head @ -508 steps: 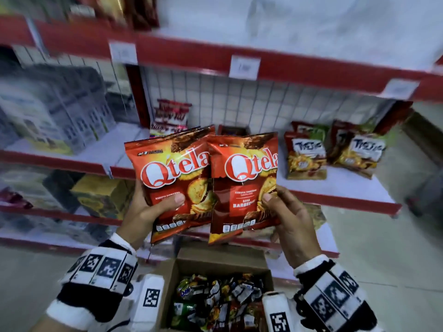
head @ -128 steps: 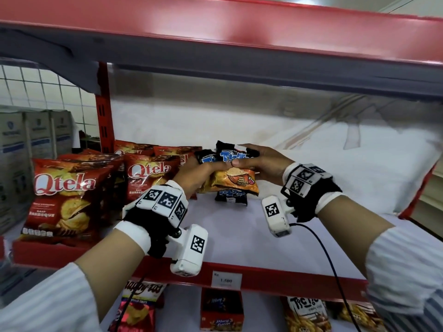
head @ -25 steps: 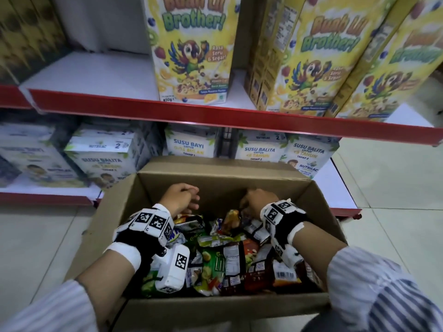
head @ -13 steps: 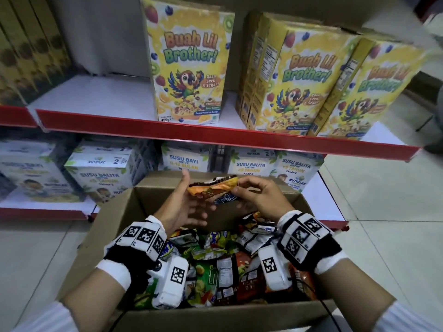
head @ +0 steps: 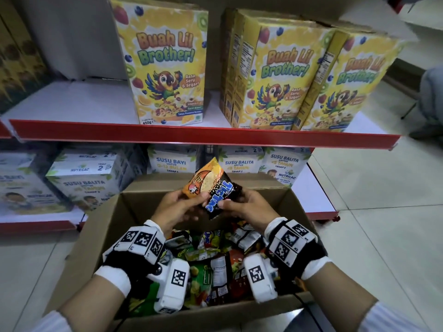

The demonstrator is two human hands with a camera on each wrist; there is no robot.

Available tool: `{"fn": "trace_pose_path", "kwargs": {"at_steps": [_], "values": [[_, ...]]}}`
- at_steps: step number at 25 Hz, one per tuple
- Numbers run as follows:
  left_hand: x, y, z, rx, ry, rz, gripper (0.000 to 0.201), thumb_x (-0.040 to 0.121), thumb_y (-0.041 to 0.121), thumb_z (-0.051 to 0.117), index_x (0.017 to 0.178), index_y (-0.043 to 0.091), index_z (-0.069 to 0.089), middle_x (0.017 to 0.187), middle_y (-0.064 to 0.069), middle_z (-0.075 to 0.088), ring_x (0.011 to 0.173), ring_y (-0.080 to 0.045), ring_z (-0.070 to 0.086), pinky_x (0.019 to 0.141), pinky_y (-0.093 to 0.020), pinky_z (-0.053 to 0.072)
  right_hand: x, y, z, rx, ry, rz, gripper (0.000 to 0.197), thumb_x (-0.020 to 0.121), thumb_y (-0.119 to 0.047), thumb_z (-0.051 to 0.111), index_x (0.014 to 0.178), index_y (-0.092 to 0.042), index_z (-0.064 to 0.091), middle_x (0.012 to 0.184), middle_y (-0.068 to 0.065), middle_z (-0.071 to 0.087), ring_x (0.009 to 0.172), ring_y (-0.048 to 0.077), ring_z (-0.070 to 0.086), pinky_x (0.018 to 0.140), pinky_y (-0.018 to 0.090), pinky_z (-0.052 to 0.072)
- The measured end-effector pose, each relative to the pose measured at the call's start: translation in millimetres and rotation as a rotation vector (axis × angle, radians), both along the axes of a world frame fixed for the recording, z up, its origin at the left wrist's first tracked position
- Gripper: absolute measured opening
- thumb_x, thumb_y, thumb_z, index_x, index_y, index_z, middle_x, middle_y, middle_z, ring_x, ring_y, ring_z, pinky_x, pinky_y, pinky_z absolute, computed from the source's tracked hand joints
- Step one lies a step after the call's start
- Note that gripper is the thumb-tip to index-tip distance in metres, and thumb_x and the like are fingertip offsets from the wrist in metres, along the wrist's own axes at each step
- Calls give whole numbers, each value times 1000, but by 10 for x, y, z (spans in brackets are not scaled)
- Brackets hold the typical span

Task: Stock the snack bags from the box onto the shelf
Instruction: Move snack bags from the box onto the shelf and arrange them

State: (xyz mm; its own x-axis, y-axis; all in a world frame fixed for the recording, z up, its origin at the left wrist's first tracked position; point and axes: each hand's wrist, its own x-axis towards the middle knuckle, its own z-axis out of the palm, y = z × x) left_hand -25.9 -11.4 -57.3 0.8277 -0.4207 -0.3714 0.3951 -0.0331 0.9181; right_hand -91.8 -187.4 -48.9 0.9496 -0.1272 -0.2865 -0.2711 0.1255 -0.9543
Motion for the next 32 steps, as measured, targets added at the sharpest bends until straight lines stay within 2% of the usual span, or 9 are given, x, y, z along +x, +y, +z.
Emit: {"fn": "trace_pose_path", "kwargs": {"at_steps": [3, 5, 9, 14, 17, 20, 24, 29, 32], "values": [[27, 46, -43, 8, -29, -33, 102, 54, 21, 80, 143, 24, 29, 126, 3, 54, 103, -18, 60, 84, -37, 54, 33, -124, 92, -279, 30, 62, 24, 85, -1, 62, 109, -7, 62, 90, 3, 66, 79, 15, 62, 69, 20, 52], [12, 43, -56, 18, -83, -141, 99, 58, 18, 80, 142, 36, 30, 125, 7, 55, 105, -17, 62, 91, -39, 48, 53, -208, 194, -458, 67, 236, 15, 85, -6, 65, 100, -12, 65, 90, 2, 66, 80, 12, 60, 71, 15, 49], [-45, -51, -157, 188, -98, -230, 69, 57, 26, 81, 121, 11, 61, 124, -14, 63, 112, -25, 61, 96, -35, 49, 130, -362, 168, -505, 62, 272, 19, 86, -34, 65, 100, -21, 69, 104, -1, 71, 79, 9, 65, 76, 23, 53], [-7, 49, -315, 259, -64, -82, 104, 64, 40, 77, 149, 13, 24, 148, -13, 38, 135, -28, 38, 112, -39, 31, 238, -777, -386, -1334, 347, 505, 42, 82, -26, 69, 122, -14, 61, 124, 8, 62, 109, 24, 58, 88, 26, 46], [28, 99, -338, 206, -42, 7, 101, 75, 38, 72, 152, 17, 10, 154, -7, 28, 139, -26, 31, 113, -36, 26, 232, -899, -721, -1497, 484, 735, 53, 82, -30, 69, 131, -18, 54, 135, 7, 53, 118, 26, 54, 96, 35, 47], [57, 163, -348, 191, -26, 63, 74, 85, 36, 65, 146, 14, 29, 139, 1, 48, 119, -17, 53, 106, -35, 34, 277, -870, -713, -1451, 412, 600, 38, 86, -25, 64, 123, -16, 61, 127, 10, 59, 111, 28, 59, 93, 37, 50], [80, 218, -335, 73, 81, 123, 27, 91, 28, 59, 114, 14, 60, 109, -12, 71, 87, -19, 69, 79, -35, 52, 307, -818, -331, -1279, 237, 415, 26, 90, -24, 60, 110, -7, 63, 110, 10, 64, 106, 26, 59, 80, 26, 42], [80, 141, -243, 121, 110, 98, 58, 90, 34, 60, 140, 11, 41, 131, -15, 57, 121, -33, 54, 103, -56, 40, 137, -636, 456, -317, -98, 223, 12, 86, -3, 62, 94, -12, 63, 82, -7, 74, 81, 8, 69, 72, 23, 54], [10, 37, -1, -68, 214, 103, 47, 90, 42, 55, 123, 10, 55, 97, -15, 73, 84, -31, 71, 69, -46, 59, 21, -399, 726, -357, -456, 140, 17, 80, -2, 66, 91, -15, 68, 94, -4, 72, 93, 13, 67, 87, 29, 54]]}}
